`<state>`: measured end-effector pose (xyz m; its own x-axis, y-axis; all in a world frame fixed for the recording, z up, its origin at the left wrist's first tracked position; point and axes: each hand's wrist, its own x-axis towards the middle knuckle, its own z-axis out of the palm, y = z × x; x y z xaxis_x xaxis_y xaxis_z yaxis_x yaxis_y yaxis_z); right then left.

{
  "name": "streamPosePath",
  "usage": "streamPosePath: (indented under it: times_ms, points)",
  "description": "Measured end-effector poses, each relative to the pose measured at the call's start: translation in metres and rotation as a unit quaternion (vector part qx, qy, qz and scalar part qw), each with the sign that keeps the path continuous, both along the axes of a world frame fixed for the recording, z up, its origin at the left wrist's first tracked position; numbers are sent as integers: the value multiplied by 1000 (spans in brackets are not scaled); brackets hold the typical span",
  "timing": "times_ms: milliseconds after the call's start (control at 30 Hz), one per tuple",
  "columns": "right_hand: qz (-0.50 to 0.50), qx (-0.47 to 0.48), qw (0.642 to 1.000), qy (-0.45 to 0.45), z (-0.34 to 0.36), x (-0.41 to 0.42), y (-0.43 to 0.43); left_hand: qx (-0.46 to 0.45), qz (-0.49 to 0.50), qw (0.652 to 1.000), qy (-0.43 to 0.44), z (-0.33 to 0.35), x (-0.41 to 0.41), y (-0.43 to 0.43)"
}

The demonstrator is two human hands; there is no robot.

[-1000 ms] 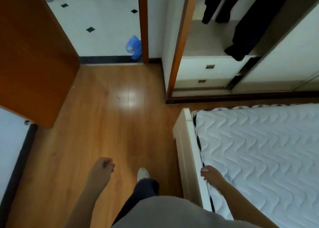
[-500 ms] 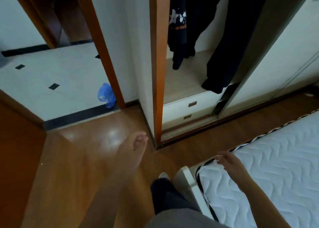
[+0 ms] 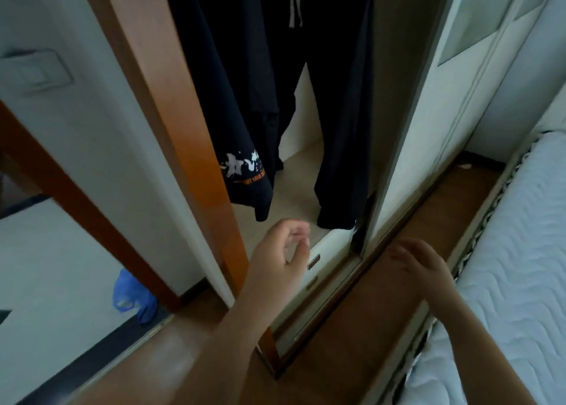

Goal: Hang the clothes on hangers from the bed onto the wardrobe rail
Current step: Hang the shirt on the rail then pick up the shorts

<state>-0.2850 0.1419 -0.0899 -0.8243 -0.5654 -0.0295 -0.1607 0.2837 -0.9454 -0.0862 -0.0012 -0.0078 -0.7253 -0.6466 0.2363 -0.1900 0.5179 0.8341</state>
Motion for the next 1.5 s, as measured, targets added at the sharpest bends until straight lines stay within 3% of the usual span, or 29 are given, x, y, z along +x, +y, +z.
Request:
streamPosePath:
  times_ms: [133,333,500,600,700,867,1000,1200,1400,1500]
  points:
    - [-9,-32,999,32,26,-24,-13,-30,-39,997,53,27,-57,-32]
    - [9,-74,991,112,111,-80,-66,-110,5,978,177,73,-132,-75]
    - [51,-107,971,208,180,-146,-131,-182,55,958,214,109,-191,-121]
    - [79,-125,953,266,218,-187,-170,-287,118,921,234,137,-218,-155]
    - [104,-148,934,309,256,-230,-204,-397,216,857,249,173,-234,-188]
    - [84,-208,899,375,330,-284,-265,-447,311,803,242,232,-254,-221]
    - [60,-269,886,373,376,-302,-313,-505,361,749,230,256,-257,-236]
    - [15,-164,898,408,418,-317,-366,-521,426,698,246,271,-250,-251]
    - [21,24,904,425,445,-314,-390,-508,446,691,255,274,-236,-262]
    - [35,17,917,397,449,-308,-399,-508,445,691,258,275,-229,-264]
